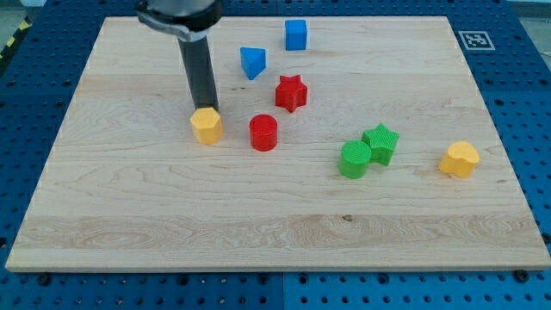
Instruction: Push yellow hexagon towards bottom center
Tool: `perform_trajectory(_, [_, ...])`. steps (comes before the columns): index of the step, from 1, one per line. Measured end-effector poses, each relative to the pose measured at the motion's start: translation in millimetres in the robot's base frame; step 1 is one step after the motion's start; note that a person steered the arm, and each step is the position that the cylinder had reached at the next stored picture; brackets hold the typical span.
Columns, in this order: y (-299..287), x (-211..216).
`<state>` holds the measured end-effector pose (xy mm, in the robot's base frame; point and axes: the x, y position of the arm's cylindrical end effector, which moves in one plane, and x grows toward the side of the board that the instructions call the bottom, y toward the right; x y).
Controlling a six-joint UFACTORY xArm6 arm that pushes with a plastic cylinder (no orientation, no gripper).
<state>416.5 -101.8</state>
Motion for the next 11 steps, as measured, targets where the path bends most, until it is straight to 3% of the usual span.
perform_trajectory(4, [-11.2, 113.5])
perform_trajectory(6, [-43.2, 134.0])
perform_trajectory(8, [-33.8, 158.4])
perform_trajectory(9, [-3.1, 158.0])
perform_trajectory(11, [-7.0, 146.2])
